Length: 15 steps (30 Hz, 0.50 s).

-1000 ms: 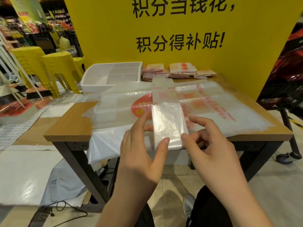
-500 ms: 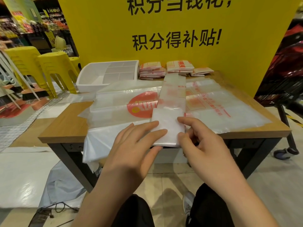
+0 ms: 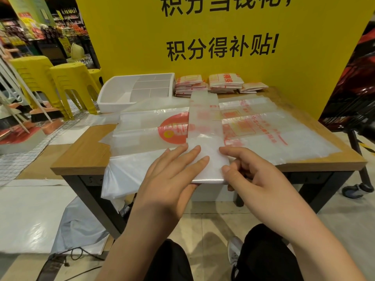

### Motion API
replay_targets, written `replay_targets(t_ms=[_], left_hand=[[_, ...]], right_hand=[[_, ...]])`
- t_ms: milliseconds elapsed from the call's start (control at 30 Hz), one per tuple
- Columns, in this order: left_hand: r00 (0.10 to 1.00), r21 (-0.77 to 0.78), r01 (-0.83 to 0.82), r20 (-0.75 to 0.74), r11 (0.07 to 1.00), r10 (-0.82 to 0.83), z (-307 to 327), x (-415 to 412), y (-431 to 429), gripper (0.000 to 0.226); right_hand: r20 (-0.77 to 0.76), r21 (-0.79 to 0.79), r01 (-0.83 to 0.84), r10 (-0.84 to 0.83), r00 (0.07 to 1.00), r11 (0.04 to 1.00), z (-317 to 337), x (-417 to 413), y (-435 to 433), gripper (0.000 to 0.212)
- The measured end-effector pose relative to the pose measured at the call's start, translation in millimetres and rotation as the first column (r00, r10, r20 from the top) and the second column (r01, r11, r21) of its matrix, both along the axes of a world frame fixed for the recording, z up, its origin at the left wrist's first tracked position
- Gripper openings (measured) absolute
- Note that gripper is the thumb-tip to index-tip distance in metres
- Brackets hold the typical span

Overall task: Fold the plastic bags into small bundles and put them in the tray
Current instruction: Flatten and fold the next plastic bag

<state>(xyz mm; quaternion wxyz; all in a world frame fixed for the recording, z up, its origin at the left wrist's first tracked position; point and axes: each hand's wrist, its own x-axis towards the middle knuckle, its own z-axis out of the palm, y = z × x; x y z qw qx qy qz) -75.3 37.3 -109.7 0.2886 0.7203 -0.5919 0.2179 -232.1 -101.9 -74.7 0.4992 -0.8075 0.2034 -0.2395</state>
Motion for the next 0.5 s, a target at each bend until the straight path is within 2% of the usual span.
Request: replay_targets(t_ms=[133, 267, 333, 400, 500], left_hand=[[0.999, 0.038, 0.007, 0.049, 0.999, -0.009, 0, 1, 0, 0.047], [0.997, 0.103, -0.003, 0.081, 0.995, -0.005, 0, 6, -2, 0.048], [0.998, 0.140, -0.010, 0.069, 0.990, 0.000, 2, 8, -2, 0.047], [0.999, 0.171, -0.014, 0.051, 0.985, 0.005, 4, 10, 0, 0.046], [0.999, 0.190, -0.026, 0.050, 0.982, 0.017, 6, 11, 1, 0.042]], right_hand=[[0.016, -0.049, 0.050, -0.049, 0.999, 0.998, 0, -1, 0, 0.026], [0.005, -0.285, 0.127, -0.131, 0.991, 0.950, 0, -3, 1, 0.030], [-0.054, -0.455, 0.106, -0.146, 0.988, 0.884, 2, -5, 1, 0.041], [-0.156, -0.633, 0.004, -0.133, 0.979, 0.774, 6, -7, -3, 0.058], [-0.318, -0.751, -0.216, -0.056, 0.946, 0.623, 9, -3, -16, 0.080]])
